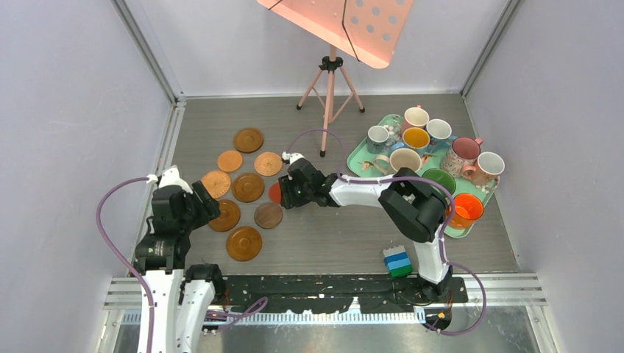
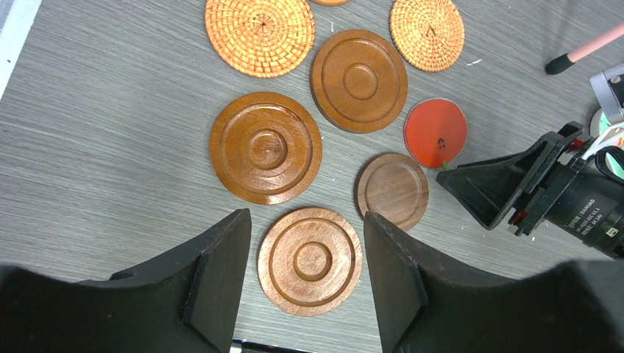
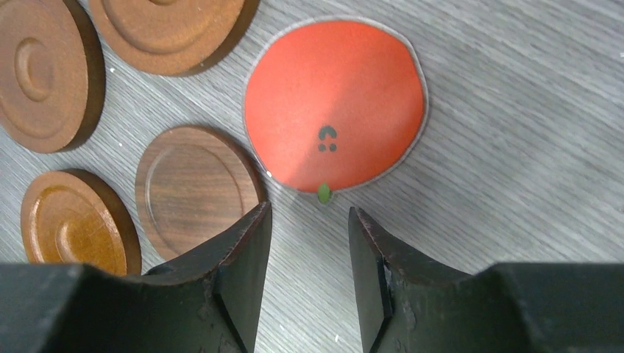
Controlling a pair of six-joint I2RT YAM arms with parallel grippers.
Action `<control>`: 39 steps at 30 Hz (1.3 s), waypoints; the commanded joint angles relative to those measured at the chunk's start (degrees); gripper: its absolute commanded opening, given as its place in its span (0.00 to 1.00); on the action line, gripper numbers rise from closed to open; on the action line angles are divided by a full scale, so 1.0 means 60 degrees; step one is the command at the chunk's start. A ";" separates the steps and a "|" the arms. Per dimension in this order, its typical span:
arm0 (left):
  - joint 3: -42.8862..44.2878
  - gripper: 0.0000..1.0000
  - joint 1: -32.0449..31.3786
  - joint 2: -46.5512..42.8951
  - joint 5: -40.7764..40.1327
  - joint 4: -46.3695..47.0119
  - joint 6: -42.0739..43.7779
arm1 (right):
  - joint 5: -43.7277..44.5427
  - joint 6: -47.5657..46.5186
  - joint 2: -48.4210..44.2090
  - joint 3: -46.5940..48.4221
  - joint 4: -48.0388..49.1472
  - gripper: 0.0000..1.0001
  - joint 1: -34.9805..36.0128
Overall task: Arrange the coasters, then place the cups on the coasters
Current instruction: Move the coaster to the center of the board.
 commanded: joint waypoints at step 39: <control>0.0216 0.69 -0.0204 -0.0024 0.2501 0.0542 0.0225 | 0.1448 -0.0737 -0.3778 -0.0636 -0.1514 0.56 -0.0131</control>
